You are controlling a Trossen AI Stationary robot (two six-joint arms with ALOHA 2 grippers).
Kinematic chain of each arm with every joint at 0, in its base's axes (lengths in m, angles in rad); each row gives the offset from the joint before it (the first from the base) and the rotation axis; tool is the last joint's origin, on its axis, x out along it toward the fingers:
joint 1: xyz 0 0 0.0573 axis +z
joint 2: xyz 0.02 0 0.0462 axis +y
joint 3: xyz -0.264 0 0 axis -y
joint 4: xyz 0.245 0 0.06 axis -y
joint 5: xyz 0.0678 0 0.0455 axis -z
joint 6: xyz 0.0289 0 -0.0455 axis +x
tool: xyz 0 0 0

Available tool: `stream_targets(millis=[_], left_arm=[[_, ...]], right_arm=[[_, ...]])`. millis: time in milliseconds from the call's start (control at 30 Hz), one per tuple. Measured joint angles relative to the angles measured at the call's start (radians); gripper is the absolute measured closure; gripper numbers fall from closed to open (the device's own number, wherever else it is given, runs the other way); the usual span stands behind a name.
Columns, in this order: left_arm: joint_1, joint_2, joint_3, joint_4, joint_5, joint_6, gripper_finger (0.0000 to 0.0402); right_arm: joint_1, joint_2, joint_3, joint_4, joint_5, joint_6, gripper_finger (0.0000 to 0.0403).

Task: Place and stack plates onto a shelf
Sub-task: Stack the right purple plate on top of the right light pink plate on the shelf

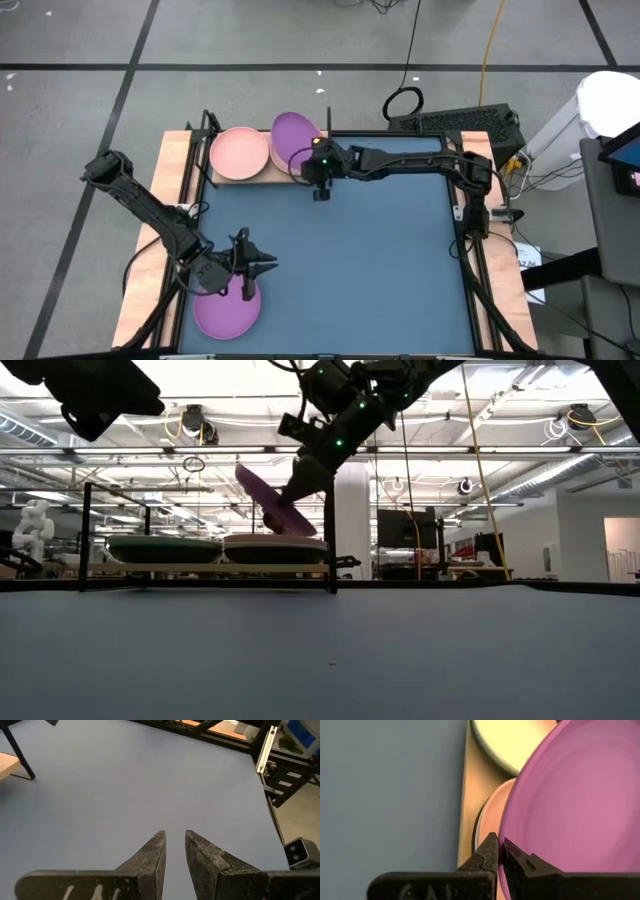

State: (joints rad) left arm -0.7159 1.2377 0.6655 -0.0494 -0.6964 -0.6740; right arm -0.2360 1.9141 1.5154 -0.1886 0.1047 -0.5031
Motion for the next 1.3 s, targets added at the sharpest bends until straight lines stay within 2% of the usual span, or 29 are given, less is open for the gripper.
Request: stream_targets(millis=[267, 1300], left_arm=[[0.025, 0.000, 0.000, 0.000, -0.002, 0.018, 0.0323], [0.035, 0.000, 0.000, 0.000, -0.002, 0.018, 0.0323]], right_arm=[[-0.004, 0.000, 0.000, -0.031, 0.027, -0.035, 0.0403], [-0.020, 0.000, -0.018, -0.053, 0.019, -0.085, 0.0398]])
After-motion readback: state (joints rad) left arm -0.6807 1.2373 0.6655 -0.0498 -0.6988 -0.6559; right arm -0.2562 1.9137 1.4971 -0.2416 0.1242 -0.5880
